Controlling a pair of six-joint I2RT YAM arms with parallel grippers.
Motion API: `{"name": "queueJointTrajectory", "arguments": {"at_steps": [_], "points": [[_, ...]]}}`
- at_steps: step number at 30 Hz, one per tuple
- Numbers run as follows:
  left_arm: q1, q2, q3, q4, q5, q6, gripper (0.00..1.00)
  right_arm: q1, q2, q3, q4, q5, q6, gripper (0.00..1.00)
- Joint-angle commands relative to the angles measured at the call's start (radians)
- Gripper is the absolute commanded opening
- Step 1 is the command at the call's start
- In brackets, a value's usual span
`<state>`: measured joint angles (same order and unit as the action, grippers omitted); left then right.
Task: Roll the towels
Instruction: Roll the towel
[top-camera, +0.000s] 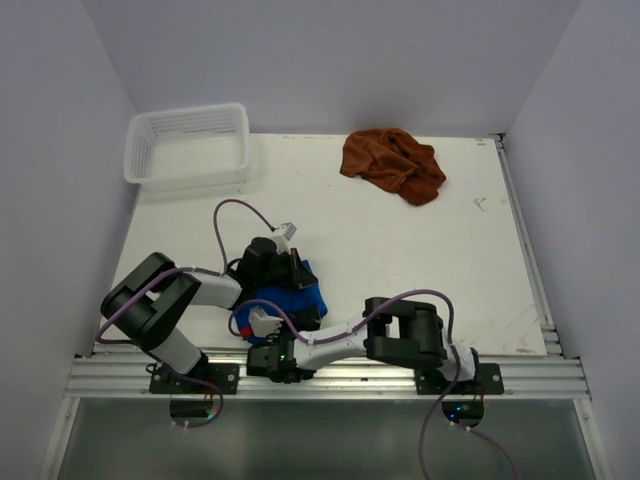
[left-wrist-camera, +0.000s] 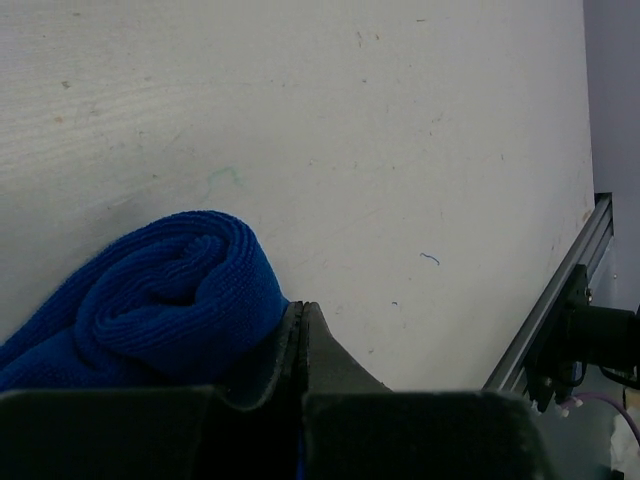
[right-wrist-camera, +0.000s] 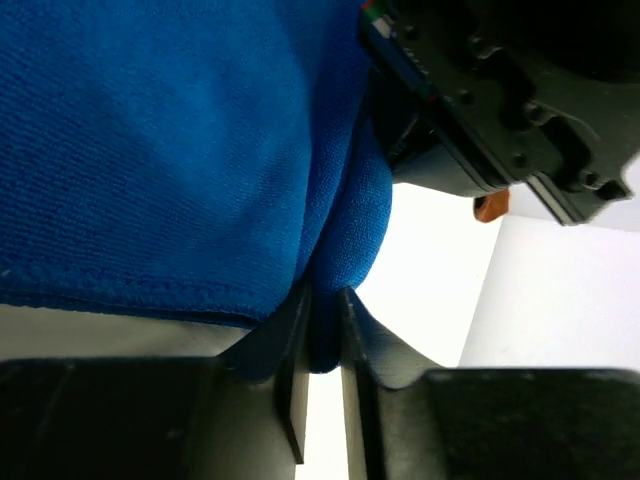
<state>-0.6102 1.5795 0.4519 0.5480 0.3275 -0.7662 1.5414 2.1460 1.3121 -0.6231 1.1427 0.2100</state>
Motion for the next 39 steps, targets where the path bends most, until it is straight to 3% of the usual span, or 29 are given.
{"name": "queueJointTrajectory", "arguments": {"at_steps": [1,3,7,11,13,19,25,30,39], "points": [[0.023,0.049,-0.013,0.047,-0.048,0.036,0.0,-0.018,-0.136,-0.014,0.068,-0.066,0.08,0.24],[0.027,0.063,-0.007,0.05,-0.045,0.042,0.0,-0.02,-0.202,-0.053,0.066,-0.072,0.123,0.33],[0.027,0.07,-0.009,0.067,-0.056,0.038,0.0,-0.024,-0.335,-0.118,0.005,-0.046,0.258,0.36],[0.027,0.065,-0.015,0.078,-0.059,0.031,0.0,-0.055,-0.518,-0.268,0.089,-0.129,0.324,0.38],[0.027,0.068,-0.012,0.076,-0.054,0.031,0.0,-0.075,-0.595,-0.321,0.17,-0.223,0.324,0.42],[0.027,0.07,-0.042,0.095,-0.053,0.021,0.0,-0.343,-0.839,-0.531,0.44,-0.681,0.391,0.5],[0.029,0.071,-0.061,0.109,-0.053,0.015,0.0,-0.53,-0.839,-0.611,0.618,-0.951,0.518,0.52],[0.027,0.057,-0.061,0.087,-0.062,0.027,0.0,-0.584,-0.762,-0.666,0.773,-1.132,0.635,0.52],[0.027,0.043,-0.056,0.069,-0.065,0.036,0.0,-0.586,-0.687,-0.748,0.902,-1.138,0.718,0.52]]}}
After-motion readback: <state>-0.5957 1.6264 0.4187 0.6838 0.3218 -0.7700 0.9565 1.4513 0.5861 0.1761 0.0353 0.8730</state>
